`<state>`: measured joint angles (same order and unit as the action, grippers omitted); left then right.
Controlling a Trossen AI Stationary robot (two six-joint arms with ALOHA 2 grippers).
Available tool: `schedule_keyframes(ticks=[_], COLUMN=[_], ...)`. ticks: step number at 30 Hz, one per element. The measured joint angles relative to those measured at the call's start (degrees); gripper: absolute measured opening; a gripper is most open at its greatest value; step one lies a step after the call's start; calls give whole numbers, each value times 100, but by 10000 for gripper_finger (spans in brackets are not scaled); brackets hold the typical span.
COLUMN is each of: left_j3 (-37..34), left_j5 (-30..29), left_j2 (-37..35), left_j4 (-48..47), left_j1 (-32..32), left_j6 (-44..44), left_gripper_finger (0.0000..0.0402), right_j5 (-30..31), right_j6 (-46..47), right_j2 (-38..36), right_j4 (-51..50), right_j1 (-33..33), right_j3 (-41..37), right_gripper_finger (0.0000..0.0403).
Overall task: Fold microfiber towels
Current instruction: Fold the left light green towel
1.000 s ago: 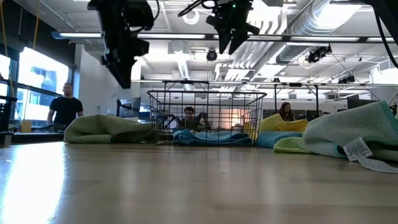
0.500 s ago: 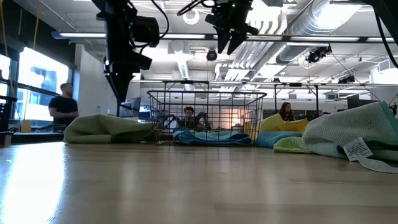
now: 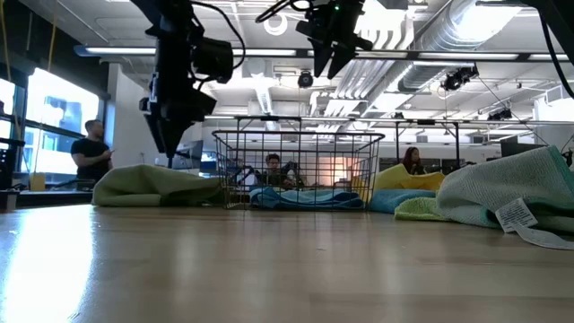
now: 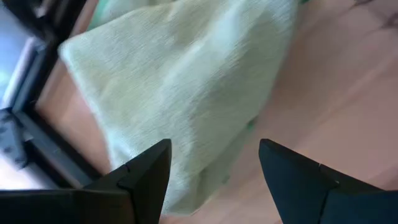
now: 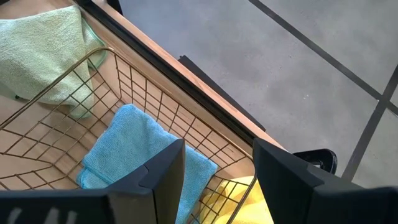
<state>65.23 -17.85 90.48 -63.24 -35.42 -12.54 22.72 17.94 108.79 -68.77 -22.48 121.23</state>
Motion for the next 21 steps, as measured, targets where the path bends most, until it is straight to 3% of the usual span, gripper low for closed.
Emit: schedule_keyframes(ticks=[6, 12, 21], left_j3=[-139, -1027, -1770], left_j5=[-327, 94, 123], left_j2=[142, 51, 48], left_j4=[-257, 331, 1721], left_j1=[-231, -524, -635], left_j6=[-175, -35, -97], left_gripper_finger=[232, 232, 212], right_j5=[0, 1, 2], right_j6=[-1, 0, -1], right_j2=[0, 0, 0], right_j4=[0, 2, 2], right_j1=[0, 0, 0], right_j3=[0, 0, 0], right_gripper_finger=[181, 181, 181])
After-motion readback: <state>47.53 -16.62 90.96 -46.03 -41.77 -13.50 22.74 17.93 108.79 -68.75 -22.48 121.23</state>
